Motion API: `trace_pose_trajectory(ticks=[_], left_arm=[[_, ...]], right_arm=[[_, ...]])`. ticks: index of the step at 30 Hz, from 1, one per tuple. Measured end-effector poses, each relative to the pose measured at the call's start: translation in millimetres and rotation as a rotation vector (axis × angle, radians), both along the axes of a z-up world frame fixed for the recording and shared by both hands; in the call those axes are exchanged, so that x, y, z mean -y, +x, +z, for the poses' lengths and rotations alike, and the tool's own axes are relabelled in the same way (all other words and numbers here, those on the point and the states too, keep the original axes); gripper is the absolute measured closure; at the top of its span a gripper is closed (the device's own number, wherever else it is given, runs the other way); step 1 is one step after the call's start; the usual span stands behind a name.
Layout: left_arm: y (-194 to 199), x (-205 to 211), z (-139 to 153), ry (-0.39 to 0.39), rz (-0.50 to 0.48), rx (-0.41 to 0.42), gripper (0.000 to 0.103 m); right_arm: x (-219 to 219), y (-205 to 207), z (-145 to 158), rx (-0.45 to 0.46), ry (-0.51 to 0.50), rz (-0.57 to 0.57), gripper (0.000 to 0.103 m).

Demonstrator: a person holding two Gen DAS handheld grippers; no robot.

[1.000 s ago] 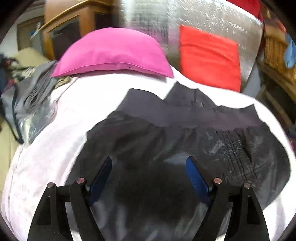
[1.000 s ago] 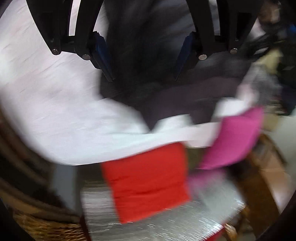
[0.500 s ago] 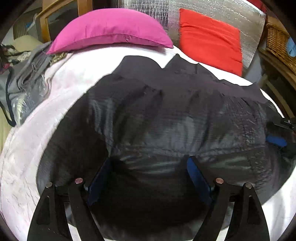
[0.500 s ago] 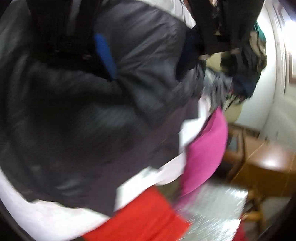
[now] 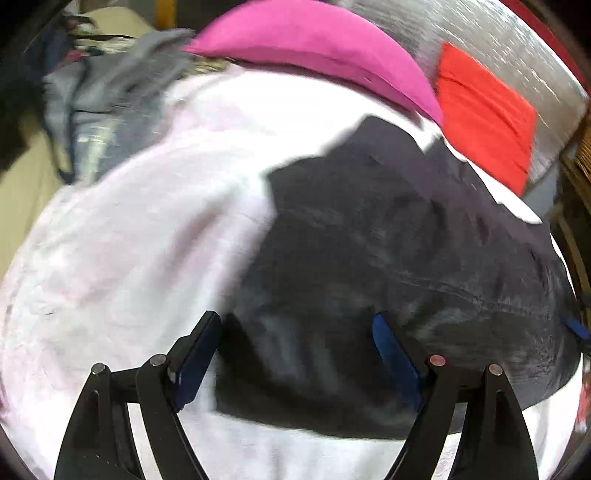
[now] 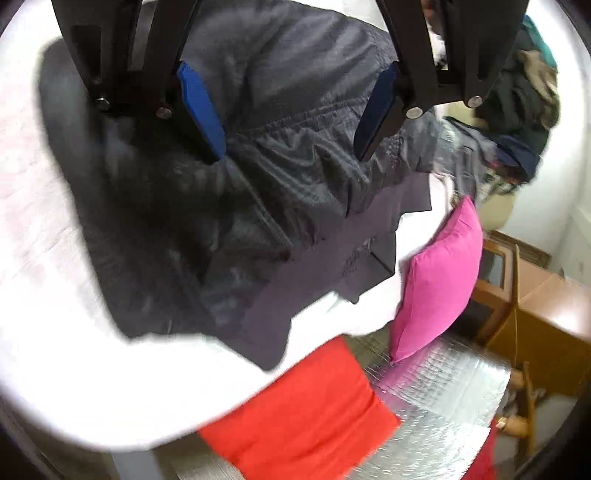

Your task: Fold large clothes

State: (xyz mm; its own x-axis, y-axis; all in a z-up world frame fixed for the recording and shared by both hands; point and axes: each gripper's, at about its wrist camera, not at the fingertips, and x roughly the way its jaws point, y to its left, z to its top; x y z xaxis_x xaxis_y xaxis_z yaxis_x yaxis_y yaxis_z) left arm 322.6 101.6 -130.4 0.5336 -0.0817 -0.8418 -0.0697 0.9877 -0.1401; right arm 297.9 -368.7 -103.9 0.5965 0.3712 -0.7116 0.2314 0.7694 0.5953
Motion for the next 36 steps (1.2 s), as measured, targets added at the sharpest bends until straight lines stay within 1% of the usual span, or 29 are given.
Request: trace_pose_trajectory(ticks=[3, 5, 8, 9, 10, 12, 16, 18, 21, 24, 26, 29, 33, 36], left_arm=[[-10, -30, 14, -0.064, 0.039, 0.027, 0.018], [-14, -46, 17, -0.062, 0.057, 0.036, 0.018], [-25, -70, 15, -0.074, 0.084, 0.039, 0.018], [-27, -73, 14, -0.078, 0.086, 0.038, 0.018], [-28, -74, 13, -0.081, 0.089, 0.038, 0.018], [-28, -76, 14, -0.088, 0.083, 0.046, 0.018], [-27, -71, 18, -0.087, 0.06, 0.054, 0.018], [-21, -69, 20, -0.118, 0.028, 0.065, 0.018], [-5, -68, 23, -0.187, -0.015, 0.071, 0.018], [15, -73, 24, -0.271, -0.05, 0.079, 0.018], [31, -75, 21, -0.335, -0.08, 0.058, 0.018], [50, -69, 13, -0.39, -0.119, 0.033, 0.018], [71, -49, -1, -0.413, -0.192, -0.003, 0.018], [84, -36, -16, -0.456, -0.224, -0.055, 0.018]], right_arm=[[15, -19, 21, 0.045, -0.02, 0.004, 0.023], [37, -37, 26, 0.053, -0.04, -0.032, 0.02], [67, -56, 23, 0.039, -0.032, -0.074, 0.02], [81, -65, 21, 0.037, -0.025, -0.083, 0.02], [86, -65, 17, 0.035, -0.02, -0.088, 0.02], [96, -78, 13, 0.025, -0.017, -0.09, 0.02], [103, -69, -1, 0.012, -0.022, -0.08, 0.02], [113, -64, -10, 0.002, -0.03, -0.086, 0.02], [119, -54, -24, 0.005, 0.037, -0.088, 0.02], [121, -47, -33, 0.007, 0.054, -0.078, 0.02], [121, -40, -36, 0.007, 0.056, -0.058, 0.02], [118, -28, -36, 0.019, 0.057, -0.027, 0.02], [115, -11, -35, 0.027, 0.066, 0.014, 0.02], [116, 1, -39, 0.022, 0.079, 0.031, 0.02]])
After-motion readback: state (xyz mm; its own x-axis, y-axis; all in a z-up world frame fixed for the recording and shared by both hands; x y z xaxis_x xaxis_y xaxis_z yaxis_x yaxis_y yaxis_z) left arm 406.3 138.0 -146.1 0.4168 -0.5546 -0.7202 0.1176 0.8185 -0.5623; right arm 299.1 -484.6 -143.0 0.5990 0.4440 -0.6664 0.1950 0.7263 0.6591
